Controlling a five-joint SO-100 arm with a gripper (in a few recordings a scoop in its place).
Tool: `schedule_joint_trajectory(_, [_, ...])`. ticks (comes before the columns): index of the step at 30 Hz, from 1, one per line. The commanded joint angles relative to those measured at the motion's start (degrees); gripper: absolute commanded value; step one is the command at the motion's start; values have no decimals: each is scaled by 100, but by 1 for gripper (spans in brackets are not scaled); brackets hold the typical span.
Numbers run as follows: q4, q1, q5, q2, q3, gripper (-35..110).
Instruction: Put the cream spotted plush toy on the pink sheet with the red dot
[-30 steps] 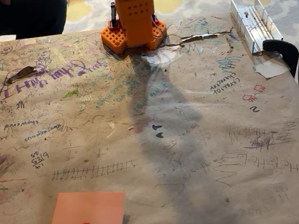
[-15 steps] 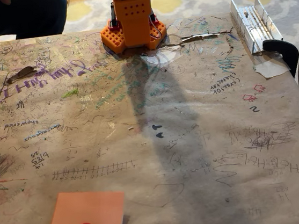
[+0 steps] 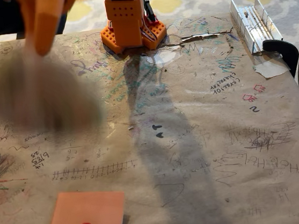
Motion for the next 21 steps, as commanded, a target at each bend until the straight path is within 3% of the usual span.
schedule_joint_trajectory(1, [-870,-114,-448,1081,3076,58])
schedule_joint_trajectory(5, [-967,-316,-659,2180,4447,51])
schedule_joint_trajectory(11, [-211,-633,-773,4447,6214,44])
schedule_joint_trajectory(14, [659,-1160,-853,6996,7585,41])
schedule_joint_trajectory(17, [2347,-1802,-747,9791,8508,40])
schedule_joint_trajectory(18, [2795,-1995,-738,9949,8561,41])
schedule_joint_trajectory(21, [2812,-2013,-404,9729,8745,40])
